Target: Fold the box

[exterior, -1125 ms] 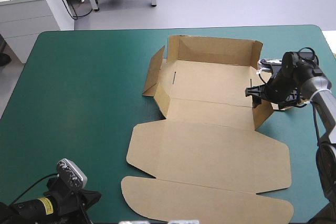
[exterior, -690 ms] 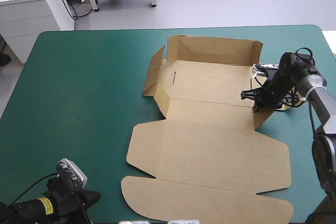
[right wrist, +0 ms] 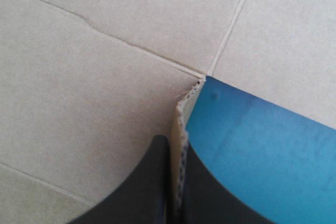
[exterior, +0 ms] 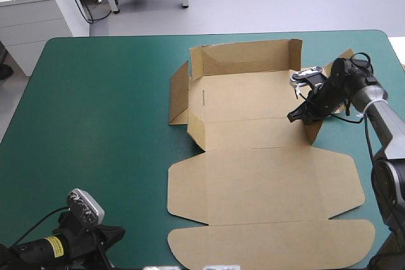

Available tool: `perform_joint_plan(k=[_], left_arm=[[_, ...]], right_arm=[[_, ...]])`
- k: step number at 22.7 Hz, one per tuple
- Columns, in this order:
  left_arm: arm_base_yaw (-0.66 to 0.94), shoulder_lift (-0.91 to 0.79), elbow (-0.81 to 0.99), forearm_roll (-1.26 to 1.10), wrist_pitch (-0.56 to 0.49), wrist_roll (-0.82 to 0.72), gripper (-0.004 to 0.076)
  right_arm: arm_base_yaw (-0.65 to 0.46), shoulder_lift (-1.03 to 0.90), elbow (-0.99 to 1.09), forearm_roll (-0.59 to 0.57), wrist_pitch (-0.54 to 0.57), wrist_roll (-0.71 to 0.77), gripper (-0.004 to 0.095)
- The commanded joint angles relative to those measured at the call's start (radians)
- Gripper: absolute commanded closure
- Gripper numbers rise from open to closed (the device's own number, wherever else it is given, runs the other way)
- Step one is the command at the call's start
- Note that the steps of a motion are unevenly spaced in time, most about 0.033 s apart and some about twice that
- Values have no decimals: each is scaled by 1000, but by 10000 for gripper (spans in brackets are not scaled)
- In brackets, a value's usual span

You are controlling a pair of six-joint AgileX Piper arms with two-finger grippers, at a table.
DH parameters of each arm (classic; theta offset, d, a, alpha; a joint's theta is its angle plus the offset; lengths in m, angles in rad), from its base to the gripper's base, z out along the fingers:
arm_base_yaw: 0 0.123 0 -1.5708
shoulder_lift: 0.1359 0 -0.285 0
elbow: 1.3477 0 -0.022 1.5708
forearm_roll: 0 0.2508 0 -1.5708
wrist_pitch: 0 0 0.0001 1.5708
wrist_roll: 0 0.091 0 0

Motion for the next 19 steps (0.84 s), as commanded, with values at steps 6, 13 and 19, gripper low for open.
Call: perform_joint_plan(k=[6, 13, 19], left_arm=[[-5, 8, -63, -48, -158, -3, 732], [-5, 8, -63, -53, -192, -3, 732], [-5, 8, -140, -8, -272, -3, 732]], right_arm=[[172, 94, -302, 10, 1, -351, 927], [273, 164, -446, 6, -19, -544, 927], [389, 174, -487, 9, -77, -783, 927]])
